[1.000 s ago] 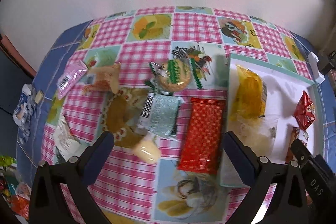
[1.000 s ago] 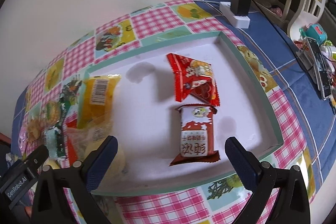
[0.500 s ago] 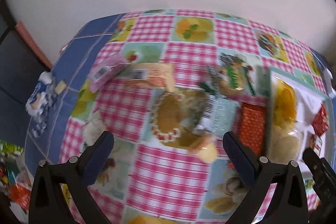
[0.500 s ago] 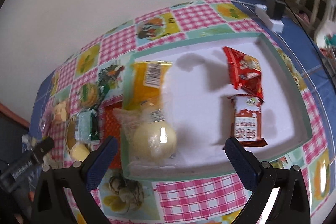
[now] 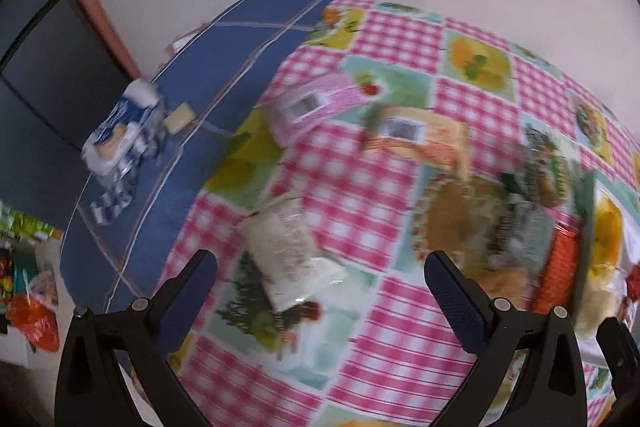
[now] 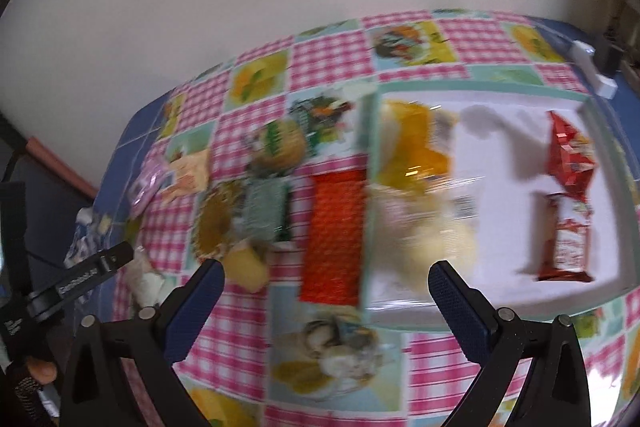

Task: Organize snacks
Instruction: 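Move the right gripper to the yellow cup while the left gripper reaches the white sachet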

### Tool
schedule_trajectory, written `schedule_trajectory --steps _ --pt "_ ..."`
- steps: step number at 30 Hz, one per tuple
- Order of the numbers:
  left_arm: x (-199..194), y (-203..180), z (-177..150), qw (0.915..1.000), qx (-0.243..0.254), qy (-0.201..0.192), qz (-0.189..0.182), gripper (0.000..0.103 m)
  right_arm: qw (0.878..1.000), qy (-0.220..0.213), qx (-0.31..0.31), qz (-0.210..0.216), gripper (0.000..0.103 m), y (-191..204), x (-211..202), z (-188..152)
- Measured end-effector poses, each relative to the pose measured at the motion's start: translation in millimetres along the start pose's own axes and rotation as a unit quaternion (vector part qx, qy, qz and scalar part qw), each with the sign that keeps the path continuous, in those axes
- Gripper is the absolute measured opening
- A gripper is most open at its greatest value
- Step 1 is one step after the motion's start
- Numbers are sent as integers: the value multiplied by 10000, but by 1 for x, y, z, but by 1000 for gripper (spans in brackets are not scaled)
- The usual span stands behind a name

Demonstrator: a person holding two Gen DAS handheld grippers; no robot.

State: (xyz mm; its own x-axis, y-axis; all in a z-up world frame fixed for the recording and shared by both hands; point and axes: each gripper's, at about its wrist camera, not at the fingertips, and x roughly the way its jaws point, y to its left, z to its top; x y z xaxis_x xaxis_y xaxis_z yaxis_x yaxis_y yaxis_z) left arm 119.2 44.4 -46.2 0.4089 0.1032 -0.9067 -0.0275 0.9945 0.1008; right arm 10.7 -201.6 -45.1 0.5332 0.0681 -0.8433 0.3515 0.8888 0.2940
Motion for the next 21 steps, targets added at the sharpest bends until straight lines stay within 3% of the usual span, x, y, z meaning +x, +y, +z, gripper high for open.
schedule_trajectory --steps 7,11,21 --pt "26 39 0 9980 -523 297 -168 103 9993 355 14 82 103 35 23 -3" --pt "41 52 0 9939 -828 464 -557 103 9982 560 222 72 103 45 39 -4" --pt "78 65 2 9879 -1068 744 -847 103 9957 800 451 -91 99 63 72 -8"
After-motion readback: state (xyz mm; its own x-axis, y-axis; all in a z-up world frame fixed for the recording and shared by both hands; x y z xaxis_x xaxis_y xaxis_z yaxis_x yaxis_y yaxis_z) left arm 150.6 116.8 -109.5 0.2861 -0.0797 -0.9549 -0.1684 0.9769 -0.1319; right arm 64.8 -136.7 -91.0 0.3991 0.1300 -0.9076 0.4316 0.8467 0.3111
